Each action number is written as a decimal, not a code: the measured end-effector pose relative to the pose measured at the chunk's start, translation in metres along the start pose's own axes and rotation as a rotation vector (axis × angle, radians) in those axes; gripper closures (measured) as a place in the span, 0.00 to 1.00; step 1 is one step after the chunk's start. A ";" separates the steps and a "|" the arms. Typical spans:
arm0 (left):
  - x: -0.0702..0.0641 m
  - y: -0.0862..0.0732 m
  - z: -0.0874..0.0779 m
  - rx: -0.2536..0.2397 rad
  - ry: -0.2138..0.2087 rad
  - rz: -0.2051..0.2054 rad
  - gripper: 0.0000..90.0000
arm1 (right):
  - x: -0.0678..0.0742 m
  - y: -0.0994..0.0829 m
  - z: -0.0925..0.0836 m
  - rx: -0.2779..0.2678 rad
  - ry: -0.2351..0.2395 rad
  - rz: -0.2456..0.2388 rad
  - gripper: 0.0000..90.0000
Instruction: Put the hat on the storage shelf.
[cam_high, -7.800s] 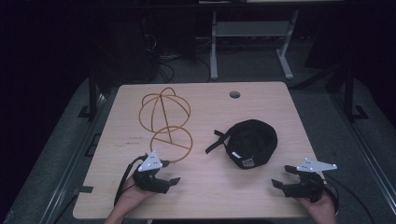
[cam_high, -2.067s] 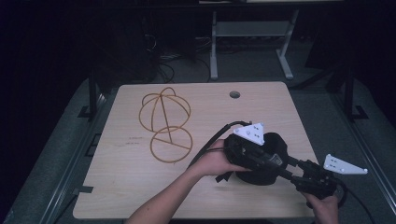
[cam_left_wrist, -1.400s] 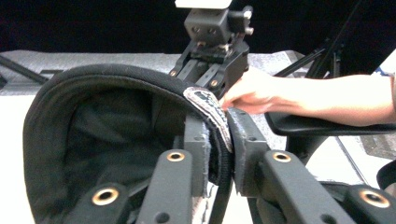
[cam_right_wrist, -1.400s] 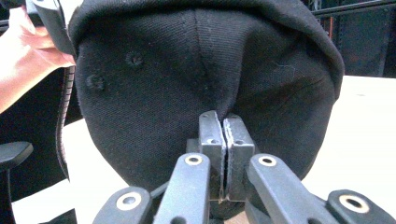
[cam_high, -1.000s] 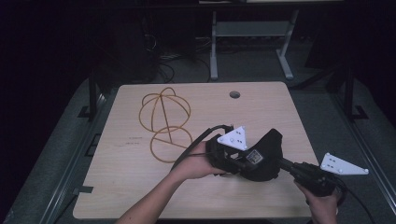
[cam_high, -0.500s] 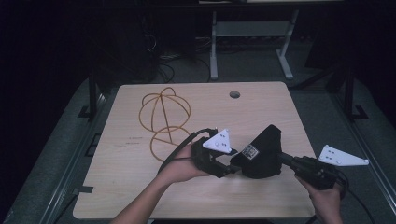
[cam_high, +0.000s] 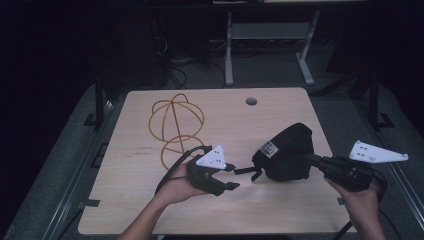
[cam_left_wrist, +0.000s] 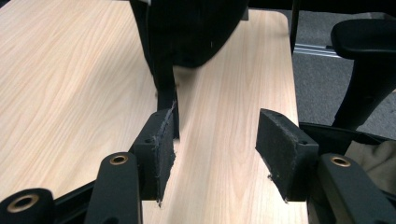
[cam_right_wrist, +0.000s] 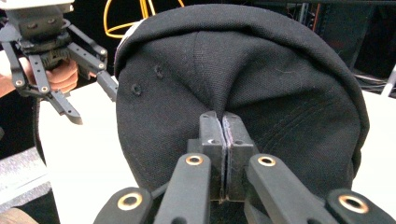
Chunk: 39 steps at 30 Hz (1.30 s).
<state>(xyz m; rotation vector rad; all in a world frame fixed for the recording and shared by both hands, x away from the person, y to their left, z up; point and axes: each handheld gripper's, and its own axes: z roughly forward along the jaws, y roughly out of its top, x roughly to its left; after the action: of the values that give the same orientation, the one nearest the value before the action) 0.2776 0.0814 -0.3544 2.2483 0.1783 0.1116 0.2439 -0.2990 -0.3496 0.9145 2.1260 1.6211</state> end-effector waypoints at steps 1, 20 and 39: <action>0.000 -0.004 -0.001 0.001 0.004 -0.002 0.51 | 0.000 0.003 0.000 0.005 -0.001 -0.002 0.99; -0.003 -0.061 -0.002 0.007 0.081 -0.059 0.46 | -0.002 0.053 0.013 0.058 0.021 -0.050 0.99; 0.005 -0.082 -0.004 0.034 0.112 -0.084 0.43 | 0.009 0.102 0.040 0.101 0.069 -0.094 0.99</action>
<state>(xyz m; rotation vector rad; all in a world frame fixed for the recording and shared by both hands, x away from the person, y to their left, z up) 0.2745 0.1361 -0.4152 2.2658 0.3372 0.1913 0.2917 -0.2480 -0.2645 0.7860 2.2798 1.5332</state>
